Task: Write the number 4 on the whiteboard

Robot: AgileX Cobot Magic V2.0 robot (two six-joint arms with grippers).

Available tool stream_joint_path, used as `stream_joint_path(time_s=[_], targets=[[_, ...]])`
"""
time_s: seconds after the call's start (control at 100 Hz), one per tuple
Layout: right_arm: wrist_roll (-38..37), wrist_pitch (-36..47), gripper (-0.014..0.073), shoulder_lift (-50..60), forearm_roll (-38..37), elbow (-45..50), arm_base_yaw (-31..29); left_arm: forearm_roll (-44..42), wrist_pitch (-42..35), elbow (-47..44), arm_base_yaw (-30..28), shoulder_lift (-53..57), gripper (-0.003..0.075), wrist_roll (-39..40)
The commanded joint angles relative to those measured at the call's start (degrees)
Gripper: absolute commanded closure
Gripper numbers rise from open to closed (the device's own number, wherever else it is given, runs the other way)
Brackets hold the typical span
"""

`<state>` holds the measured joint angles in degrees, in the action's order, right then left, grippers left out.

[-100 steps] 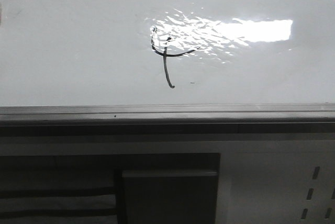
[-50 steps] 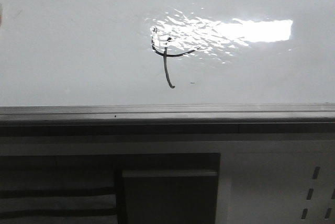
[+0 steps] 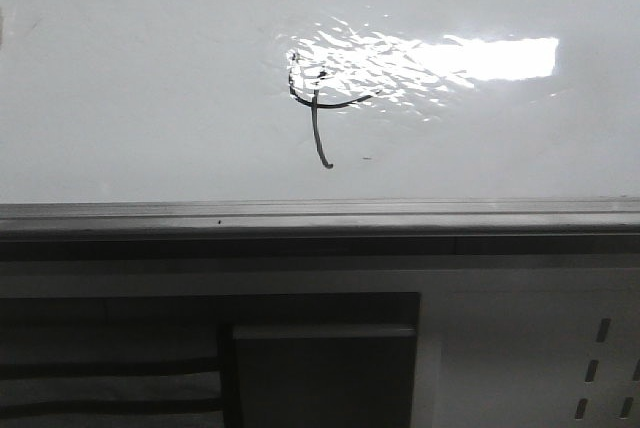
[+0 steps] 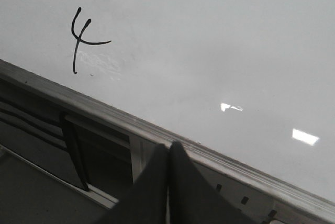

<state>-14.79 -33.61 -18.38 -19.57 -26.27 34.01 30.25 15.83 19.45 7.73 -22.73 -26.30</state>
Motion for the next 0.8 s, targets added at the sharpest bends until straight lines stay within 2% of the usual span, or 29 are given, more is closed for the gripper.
stream_joint_path(time_s=[0.0, 0.29, 0.42, 0.68, 0.73, 0.79], targets=[[0.0, 4.4, 0.0664, -0.3, -1.5, -1.5, 0.1, 1.5, -4.0, 1.6, -0.1, -0.3, 0.0741, 0.7], [0.0, 4.4, 0.0664, -0.3, -1.5, -1.5, 0.1, 1.5, -4.0, 1.6, -0.1, -0.3, 0.0741, 0.7], [0.0, 4.4, 0.0664, -0.3, -1.5, -1.5, 0.1, 1.6, -4.4, -1.0, -0.6, 5.3, 0.0741, 0.7], [0.0, 4.4, 0.0664, -0.3, -1.5, -1.5, 0.1, -2.6, -13.7, -11.8, -4.5, 16.5, 0.0741, 0.6], [0.0, 4.4, 0.0664, -0.3, -1.5, -1.5, 0.1, -6.6, -14.9, -13.9, -4.5, 18.1, 0.0741, 3.4], [0.0, 4.4, 0.0664, -0.3, -1.5, -1.5, 0.1, -15.1, -15.8, -15.5, -4.5, 20.1, 0.0741, 13.1]])
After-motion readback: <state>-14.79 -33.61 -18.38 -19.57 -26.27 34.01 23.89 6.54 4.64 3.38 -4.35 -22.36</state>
